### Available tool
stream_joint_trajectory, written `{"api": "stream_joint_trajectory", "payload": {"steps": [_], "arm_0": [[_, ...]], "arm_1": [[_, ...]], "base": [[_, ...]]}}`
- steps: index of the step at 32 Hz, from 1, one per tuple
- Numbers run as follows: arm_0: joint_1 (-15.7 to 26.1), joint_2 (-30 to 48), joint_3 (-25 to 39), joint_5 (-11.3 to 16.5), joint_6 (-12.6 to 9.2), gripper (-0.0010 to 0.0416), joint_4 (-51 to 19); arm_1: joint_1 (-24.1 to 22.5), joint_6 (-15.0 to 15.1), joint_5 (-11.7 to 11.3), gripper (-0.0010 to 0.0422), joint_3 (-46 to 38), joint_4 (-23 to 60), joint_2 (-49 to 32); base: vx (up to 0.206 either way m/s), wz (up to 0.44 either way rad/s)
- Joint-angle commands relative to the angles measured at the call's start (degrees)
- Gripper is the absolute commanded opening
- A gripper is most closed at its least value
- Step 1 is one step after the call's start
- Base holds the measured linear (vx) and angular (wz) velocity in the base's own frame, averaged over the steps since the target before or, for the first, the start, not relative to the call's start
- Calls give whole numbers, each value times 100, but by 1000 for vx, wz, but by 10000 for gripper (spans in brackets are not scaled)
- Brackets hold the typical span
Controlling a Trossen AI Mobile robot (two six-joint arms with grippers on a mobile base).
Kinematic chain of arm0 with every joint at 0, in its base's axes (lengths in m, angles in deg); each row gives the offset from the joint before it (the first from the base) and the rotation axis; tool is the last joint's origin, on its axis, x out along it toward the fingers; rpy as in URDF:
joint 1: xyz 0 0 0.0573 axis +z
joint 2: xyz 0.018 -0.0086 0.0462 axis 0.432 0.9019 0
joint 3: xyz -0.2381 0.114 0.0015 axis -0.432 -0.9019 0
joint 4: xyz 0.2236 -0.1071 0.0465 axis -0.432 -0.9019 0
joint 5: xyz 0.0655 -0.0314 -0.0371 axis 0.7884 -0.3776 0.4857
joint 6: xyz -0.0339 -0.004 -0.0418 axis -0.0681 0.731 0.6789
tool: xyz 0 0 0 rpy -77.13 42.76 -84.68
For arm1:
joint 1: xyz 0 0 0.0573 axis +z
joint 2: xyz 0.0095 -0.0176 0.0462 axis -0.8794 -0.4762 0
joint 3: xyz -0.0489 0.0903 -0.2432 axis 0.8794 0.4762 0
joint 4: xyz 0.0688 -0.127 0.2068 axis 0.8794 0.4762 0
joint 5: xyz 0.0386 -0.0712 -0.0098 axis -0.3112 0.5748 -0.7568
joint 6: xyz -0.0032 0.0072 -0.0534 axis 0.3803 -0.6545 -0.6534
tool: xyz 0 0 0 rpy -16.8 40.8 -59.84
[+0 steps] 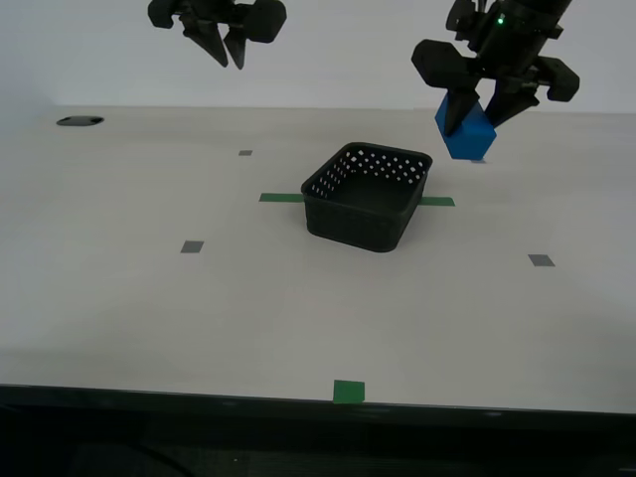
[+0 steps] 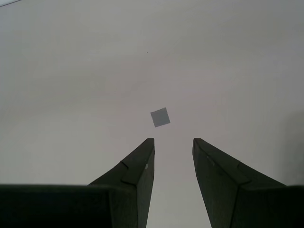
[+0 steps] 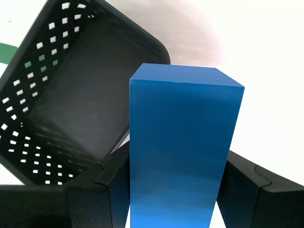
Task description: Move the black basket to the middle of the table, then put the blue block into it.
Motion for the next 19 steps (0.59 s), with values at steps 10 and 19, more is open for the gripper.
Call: {"api": "stream_joint_trajectory", "payload": {"steps": [10,19], "arm_0": [[479,35,623,382,83,-1,675],[857,188,566,946,98,-1,841]], "arm_1": [[-2,2,-7,105,-7,-39,2],[-2,2,-7,105,-7,-68,2]], "base": [[0,0],[0,0]]}}
